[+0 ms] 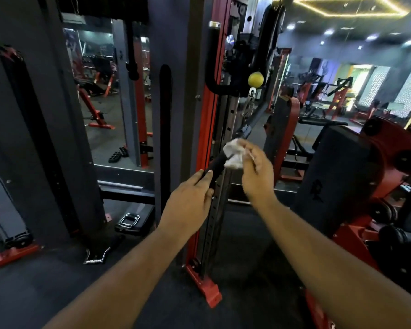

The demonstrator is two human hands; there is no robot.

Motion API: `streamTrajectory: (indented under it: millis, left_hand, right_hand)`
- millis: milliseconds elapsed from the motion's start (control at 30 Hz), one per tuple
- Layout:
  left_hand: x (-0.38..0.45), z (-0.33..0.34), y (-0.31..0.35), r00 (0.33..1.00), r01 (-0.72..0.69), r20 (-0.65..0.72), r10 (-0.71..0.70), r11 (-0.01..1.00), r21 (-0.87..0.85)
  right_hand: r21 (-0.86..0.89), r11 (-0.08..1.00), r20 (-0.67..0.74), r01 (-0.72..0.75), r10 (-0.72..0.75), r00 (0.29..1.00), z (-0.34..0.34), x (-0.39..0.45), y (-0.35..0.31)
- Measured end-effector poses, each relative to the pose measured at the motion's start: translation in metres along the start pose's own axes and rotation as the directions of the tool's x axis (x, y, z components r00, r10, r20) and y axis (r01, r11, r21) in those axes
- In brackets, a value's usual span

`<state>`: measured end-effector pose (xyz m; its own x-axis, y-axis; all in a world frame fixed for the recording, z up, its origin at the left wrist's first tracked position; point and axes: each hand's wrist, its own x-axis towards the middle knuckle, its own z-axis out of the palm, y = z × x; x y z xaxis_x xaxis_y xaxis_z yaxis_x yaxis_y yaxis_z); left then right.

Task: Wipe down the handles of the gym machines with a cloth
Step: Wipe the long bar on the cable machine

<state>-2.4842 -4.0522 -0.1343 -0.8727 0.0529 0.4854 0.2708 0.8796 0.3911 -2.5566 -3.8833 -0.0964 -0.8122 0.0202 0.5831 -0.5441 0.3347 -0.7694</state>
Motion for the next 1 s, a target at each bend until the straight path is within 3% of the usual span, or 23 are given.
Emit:
streamTrajectory:
  millis: [67, 133, 167, 233, 333, 433, 533, 633, 733, 800, 900, 1000]
  left_hand:
    - [0.001, 0.001, 0.003, 1.0, 0.0, 0.005, 0.0, 1.0, 0.011]
    - [0.0, 0.001, 0.006, 1.0, -0.004, 0.012, 0.004, 1.0, 0.023]
    - [0.0, 0.001, 0.007, 1.0, -0.004, 0.016, 0.003, 1.0, 0.025]
    - [0.0, 0.0, 0.008, 1.0, -0.004, 0.012, 0.003, 1.0, 0.028]
    - [0.002, 0.0, 0.005, 1.0, 0.002, -0.015, -0.001, 1.0, 0.03]
    - [0.006, 0.005, -0.005, 0.999, 0.009, -0.032, -0.008, 0.999, 0.036]
    - [0.008, 0.012, -0.015, 1.0, 0.004, -0.009, -0.003, 1.0, 0.016]
    - [0.007, 0.016, -0.019, 1.0, 0.0, 0.005, 0.0, 1.0, -0.007]
    - [0.007, 0.017, -0.016, 1.0, 0.025, -0.015, -0.026, 1.0, -0.012]
    - [0.011, 0.015, -0.011, 0.999, 0.04, -0.036, -0.04, 0.999, 0.004]
    - [0.026, 0.01, -0.006, 0.996, 0.057, -0.068, -0.051, 0.994, 0.093]
    - [0.049, 0.006, 0.002, 0.992, 0.094, -0.102, -0.07, 0.962, 0.256]
  right_hand:
    - [-0.289, 0.956, 0.041, 0.054, -0.044, 0.998, -0.004, 0.043, 0.006]
    - [-0.579, 0.803, 0.174, 0.144, -0.051, 0.983, -0.003, 0.077, 0.019]
    - [-0.678, 0.717, 0.214, 0.164, -0.021, 0.977, -0.002, 0.088, 0.025]
    - [-0.731, 0.671, 0.206, 0.122, 0.047, 0.977, 0.004, 0.098, 0.034]
    - [-0.665, 0.731, 0.239, 0.153, 0.015, 0.971, 0.018, 0.081, 0.032]
    - [-0.435, 0.891, 0.272, 0.129, -0.006, 0.962, 0.024, 0.044, 0.024]
    - [-0.339, 0.899, 0.43, 0.277, -0.113, 0.896, 0.02, -0.004, 0.017]
    - [-0.126, 0.959, 0.473, 0.253, -0.166, 0.865, 0.01, -0.03, 0.016]
    - [0.047, 0.997, 0.348, 0.063, -0.076, 0.934, -0.009, -0.017, 0.025]
    - [0.105, 0.994, 0.184, -0.016, -0.004, 0.983, -0.025, 0.007, 0.034]
    - [0.062, 0.997, -0.009, -0.04, 0.04, 0.999, -0.049, 0.057, 0.061]
    - [-0.022, 1.0, -0.061, -0.02, 0.019, 0.998, -0.064, 0.102, 0.088]
